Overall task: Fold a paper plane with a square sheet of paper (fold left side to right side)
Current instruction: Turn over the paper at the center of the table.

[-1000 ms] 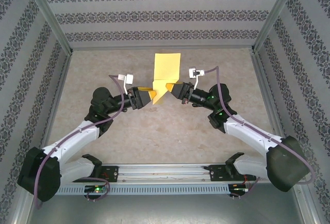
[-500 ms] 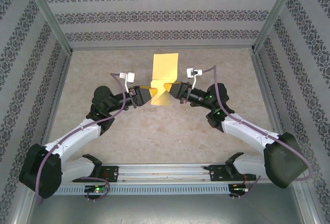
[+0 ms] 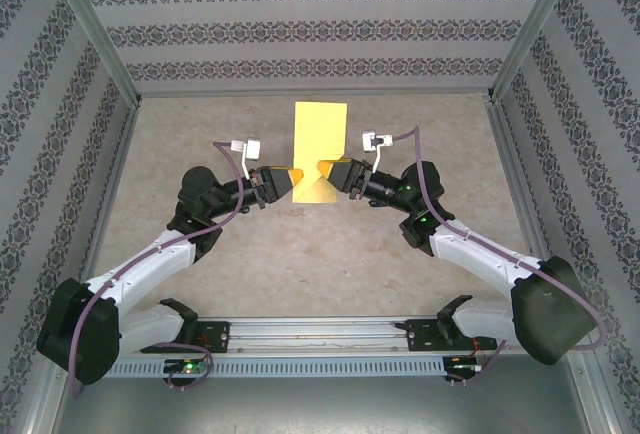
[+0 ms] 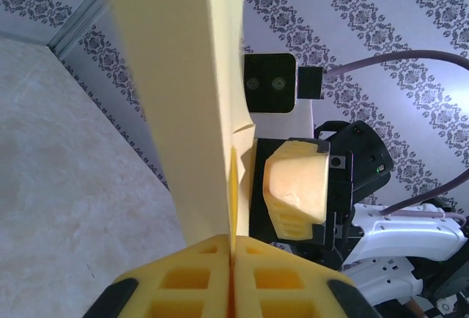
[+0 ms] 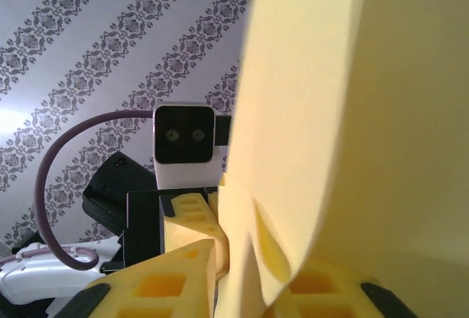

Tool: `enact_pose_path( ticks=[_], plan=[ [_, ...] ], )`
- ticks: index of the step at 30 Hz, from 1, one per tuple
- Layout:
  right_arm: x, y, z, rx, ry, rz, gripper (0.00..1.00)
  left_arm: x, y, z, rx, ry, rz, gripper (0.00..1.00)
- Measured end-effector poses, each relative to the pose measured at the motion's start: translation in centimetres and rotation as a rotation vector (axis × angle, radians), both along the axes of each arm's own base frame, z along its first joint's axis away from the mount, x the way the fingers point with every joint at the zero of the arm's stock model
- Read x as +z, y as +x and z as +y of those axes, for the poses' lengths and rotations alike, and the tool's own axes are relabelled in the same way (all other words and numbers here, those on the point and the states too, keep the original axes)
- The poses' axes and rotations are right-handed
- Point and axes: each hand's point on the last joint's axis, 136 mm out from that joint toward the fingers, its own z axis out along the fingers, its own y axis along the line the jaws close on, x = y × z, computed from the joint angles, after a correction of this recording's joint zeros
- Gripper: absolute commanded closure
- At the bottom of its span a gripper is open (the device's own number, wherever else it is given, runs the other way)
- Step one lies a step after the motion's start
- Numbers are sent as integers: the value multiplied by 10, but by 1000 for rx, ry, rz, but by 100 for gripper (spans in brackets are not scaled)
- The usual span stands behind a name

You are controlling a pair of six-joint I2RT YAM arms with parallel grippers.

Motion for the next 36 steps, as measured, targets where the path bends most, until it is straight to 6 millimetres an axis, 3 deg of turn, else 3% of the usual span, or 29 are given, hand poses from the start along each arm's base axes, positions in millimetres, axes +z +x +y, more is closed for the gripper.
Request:
enact_pose_path(
  ticks=[10, 19, 28, 32, 36],
  plan=[
    [-4, -4, -14, -65, -37, -26, 49, -13, -1, 2, 13, 62, 17, 100],
    [-20, -3, -48, -223, -165, -51, 29, -23, -4, 11, 63, 246, 6, 100],
    [-57, 7, -97, -443, -349, 5, 17, -42, -9, 18, 130, 556, -4, 100],
    [-88, 14, -123, -557, -478, 86, 12, -52, -12, 21, 181, 754, -14, 100],
    [-125, 17, -152, -664, -619, 203, 2, -76, -11, 27, 246, 1001, 14, 100]
  ],
)
